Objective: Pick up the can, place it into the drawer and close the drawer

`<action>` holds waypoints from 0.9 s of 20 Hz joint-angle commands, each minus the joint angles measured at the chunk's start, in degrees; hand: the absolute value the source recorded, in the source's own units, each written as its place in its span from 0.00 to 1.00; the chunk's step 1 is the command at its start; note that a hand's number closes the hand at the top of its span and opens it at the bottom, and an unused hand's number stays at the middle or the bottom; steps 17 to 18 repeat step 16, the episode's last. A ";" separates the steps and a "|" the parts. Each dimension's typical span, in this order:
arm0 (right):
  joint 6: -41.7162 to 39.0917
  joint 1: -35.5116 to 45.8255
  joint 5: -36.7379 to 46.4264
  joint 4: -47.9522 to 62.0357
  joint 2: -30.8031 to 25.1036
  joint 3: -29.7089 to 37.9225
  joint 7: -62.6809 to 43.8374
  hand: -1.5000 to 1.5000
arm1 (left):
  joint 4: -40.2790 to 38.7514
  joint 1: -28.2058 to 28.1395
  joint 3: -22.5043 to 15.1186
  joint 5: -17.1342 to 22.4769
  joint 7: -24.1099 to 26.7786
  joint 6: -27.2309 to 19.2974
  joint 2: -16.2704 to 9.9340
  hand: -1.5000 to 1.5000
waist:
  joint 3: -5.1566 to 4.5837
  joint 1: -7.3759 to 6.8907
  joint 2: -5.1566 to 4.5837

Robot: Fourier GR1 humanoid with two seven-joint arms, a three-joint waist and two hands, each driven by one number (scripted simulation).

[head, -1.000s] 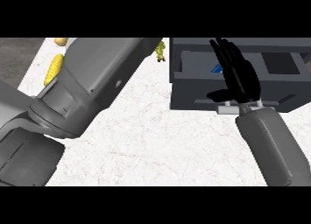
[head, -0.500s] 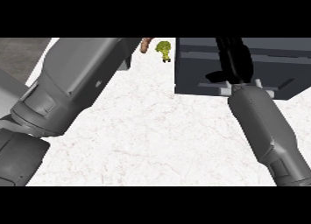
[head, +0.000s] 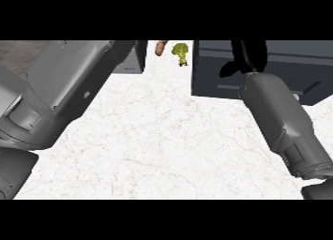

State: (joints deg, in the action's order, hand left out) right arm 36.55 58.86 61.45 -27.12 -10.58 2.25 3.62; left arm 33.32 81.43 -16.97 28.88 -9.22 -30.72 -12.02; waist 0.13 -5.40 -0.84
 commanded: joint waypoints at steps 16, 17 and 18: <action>0.99 11.65 -8.11 7.16 1.06 9.37 9.60 0.00 | 15.41 -9.94 -1.15 -0.70 -4.91 2.02 -6.95 0.00 | 0.01 -1.57 -0.31; 0.99 11.65 -8.11 7.16 1.06 9.37 9.60 0.00 | 15.41 -9.94 -1.15 -0.70 -4.91 2.02 -6.95 0.00 | 0.01 -1.57 -0.31; 0.99 11.65 -8.11 7.16 1.06 9.37 9.60 0.00 | 15.41 -9.94 -1.15 -0.70 -4.91 2.02 -6.95 0.00 | 0.01 -1.57 -0.31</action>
